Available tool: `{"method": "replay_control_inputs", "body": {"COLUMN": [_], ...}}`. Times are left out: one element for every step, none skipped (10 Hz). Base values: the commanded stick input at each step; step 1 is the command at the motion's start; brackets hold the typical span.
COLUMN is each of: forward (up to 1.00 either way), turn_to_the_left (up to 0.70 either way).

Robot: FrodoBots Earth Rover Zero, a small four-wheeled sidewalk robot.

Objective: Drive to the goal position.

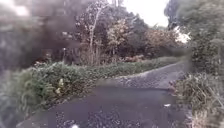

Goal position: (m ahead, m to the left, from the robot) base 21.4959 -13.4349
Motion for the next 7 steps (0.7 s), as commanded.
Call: {"method": "replay_control_inputs", "body": {"forward": [0.45,0.45,0.45,0.45,0.45,0.35,0.14], "turn_to_the_left": [-0.27,-0.27,-0.27,-0.27,-0.27,-0.31,-0.39]}}
